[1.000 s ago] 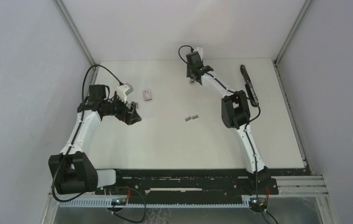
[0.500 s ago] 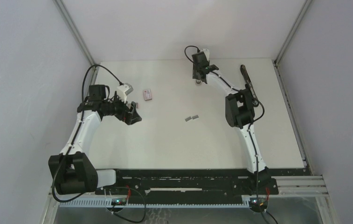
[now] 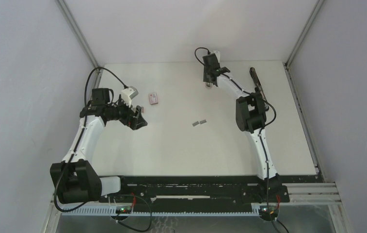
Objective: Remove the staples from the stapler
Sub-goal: Move the stapler to the center of the board.
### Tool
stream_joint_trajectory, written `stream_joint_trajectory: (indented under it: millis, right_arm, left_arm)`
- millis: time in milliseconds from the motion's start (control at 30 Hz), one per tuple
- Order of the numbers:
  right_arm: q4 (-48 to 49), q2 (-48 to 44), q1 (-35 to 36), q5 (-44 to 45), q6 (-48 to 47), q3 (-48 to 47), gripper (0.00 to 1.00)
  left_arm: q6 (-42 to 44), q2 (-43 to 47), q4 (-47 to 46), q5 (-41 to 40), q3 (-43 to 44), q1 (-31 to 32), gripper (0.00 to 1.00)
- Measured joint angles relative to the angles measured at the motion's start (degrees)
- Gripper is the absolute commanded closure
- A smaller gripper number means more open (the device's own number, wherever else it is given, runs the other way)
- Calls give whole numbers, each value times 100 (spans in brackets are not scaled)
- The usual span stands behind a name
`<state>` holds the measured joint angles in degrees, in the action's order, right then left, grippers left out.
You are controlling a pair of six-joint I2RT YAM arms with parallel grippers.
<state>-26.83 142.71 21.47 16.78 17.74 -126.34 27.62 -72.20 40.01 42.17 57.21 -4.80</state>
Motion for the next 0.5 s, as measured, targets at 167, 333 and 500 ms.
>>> stream_joint_trajectory:
  millis: [167,333,500]
  right_arm:
    - [37,0,35,35,-219,13,77]
    - [315,-85,114,240,-553,260,78]
    - [645,-682,177,321,-887,1248,80]
  left_arm:
    - [0,0,0,0,0,0,0]
    - [2,0,2,0,0,0,0]
    - [7,0,11,4,0,0,0]
